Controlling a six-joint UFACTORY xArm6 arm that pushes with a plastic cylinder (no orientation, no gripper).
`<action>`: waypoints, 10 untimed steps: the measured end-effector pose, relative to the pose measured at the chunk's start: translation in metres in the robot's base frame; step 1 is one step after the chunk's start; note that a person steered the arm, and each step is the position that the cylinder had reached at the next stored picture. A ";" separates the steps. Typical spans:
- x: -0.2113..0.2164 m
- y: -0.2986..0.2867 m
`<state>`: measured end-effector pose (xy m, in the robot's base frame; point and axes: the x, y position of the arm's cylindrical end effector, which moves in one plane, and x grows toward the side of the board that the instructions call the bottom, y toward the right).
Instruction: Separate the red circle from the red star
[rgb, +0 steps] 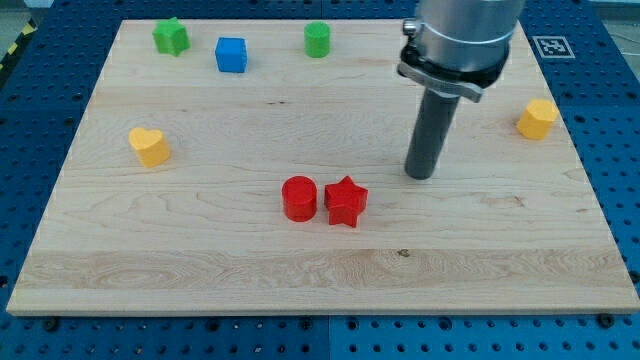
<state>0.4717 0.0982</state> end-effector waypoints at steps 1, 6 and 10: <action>0.002 -0.025; 0.033 -0.075; 0.031 -0.153</action>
<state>0.5028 -0.0545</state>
